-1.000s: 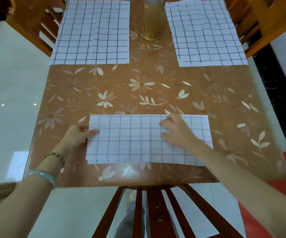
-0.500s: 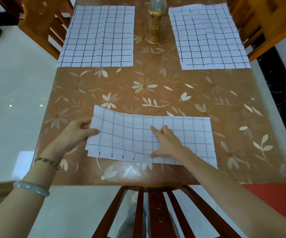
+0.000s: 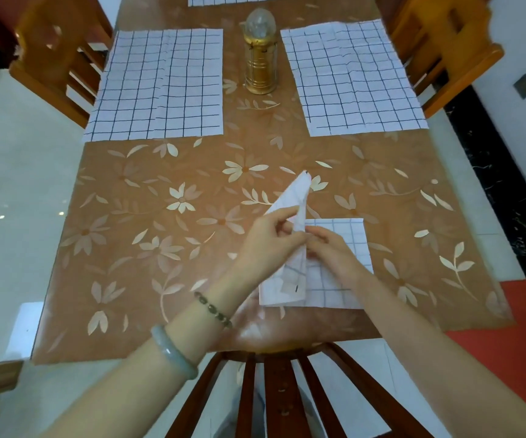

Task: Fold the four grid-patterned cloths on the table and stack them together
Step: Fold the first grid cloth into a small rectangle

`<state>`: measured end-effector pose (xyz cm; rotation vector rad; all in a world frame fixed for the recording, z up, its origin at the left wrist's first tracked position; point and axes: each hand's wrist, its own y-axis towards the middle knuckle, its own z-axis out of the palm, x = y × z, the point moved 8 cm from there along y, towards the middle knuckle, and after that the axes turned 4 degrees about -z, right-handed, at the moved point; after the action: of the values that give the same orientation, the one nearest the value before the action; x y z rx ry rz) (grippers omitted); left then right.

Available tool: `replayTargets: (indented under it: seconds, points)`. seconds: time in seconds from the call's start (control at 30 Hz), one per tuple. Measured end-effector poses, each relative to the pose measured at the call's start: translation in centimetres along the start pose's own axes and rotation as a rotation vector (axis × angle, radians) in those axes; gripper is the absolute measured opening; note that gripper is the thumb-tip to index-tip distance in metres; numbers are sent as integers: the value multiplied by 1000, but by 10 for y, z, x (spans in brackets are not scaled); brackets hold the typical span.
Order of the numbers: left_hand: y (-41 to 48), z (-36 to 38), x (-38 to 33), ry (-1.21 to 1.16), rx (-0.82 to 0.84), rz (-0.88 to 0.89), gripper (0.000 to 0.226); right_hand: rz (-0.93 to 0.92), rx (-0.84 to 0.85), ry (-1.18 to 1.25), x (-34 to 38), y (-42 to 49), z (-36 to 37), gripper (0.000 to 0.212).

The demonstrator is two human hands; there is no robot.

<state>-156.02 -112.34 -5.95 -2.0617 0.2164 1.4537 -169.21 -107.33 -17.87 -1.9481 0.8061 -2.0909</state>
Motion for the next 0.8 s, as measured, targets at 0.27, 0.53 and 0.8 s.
replayTargets:
  seconds: [0.27,0.53,0.8]
  points:
    - [28,111,25,111,-30,-54,56,108,-193,386,5,-31,-87,49]
    - [36,139,76,113,135,-126,62,177,-272,-29,-21,-35,-109,12]
    - [32,16,112,942,-90,350,71,128,-446,-360,-24,-28,-124,7]
